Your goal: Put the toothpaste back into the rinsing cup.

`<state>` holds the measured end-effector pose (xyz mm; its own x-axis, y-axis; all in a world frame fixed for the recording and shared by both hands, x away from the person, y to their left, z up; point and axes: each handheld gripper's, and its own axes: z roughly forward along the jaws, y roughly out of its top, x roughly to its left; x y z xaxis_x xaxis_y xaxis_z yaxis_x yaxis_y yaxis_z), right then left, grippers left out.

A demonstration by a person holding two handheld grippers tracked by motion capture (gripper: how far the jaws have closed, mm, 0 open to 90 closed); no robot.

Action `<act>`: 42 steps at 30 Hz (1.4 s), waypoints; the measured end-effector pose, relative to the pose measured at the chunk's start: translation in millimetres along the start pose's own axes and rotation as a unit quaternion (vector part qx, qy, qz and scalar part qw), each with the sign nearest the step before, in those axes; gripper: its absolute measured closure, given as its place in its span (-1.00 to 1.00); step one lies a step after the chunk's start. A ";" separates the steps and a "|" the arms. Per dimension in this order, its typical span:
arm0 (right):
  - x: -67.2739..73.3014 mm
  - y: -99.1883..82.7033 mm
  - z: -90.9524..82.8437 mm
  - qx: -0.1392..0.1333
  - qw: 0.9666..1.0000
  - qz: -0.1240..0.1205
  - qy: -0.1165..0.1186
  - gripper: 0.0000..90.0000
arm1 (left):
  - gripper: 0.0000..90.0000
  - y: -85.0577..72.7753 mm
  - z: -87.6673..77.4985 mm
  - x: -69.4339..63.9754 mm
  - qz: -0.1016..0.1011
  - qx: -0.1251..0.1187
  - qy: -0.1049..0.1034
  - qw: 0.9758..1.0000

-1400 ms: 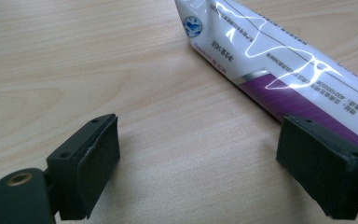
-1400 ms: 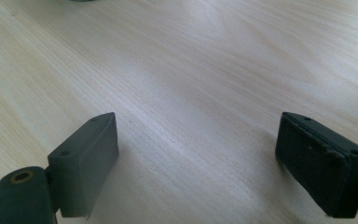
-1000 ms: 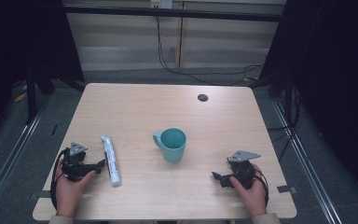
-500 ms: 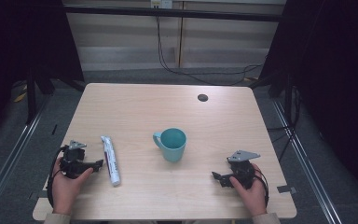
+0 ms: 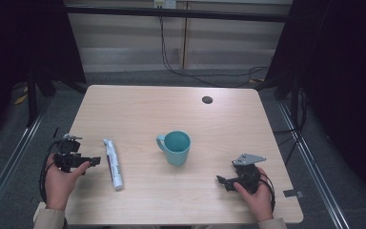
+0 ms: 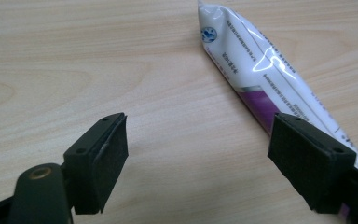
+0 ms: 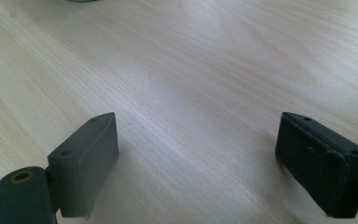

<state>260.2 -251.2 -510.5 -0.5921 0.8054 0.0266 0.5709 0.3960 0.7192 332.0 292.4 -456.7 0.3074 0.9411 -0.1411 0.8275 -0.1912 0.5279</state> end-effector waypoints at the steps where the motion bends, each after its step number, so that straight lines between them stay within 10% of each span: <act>1: 0.0 0.0 0.0 0.000 1.000 0.000 0.000 -0.72 | -0.57 2.0 -1.2 0.3 0.004 0.007 -0.002 1.000; 17: 0.0 0.1 0.1 0.000 1.000 0.000 -0.001 -0.72 | -0.66 29.7 -0.6 -9.2 -0.027 0.007 -0.039 0.999; 42: 0.0 0.2 0.1 0.000 1.000 0.001 -0.001 -0.72 | -0.51 42.0 19.1 -27.9 -0.016 0.039 -0.023 0.999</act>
<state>260.4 -251.1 -510.4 -0.5907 0.8064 0.0267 0.5721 0.3953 0.7186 367.1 252.8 -446.7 0.2999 0.9337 -0.1958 0.8704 -0.1838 0.4567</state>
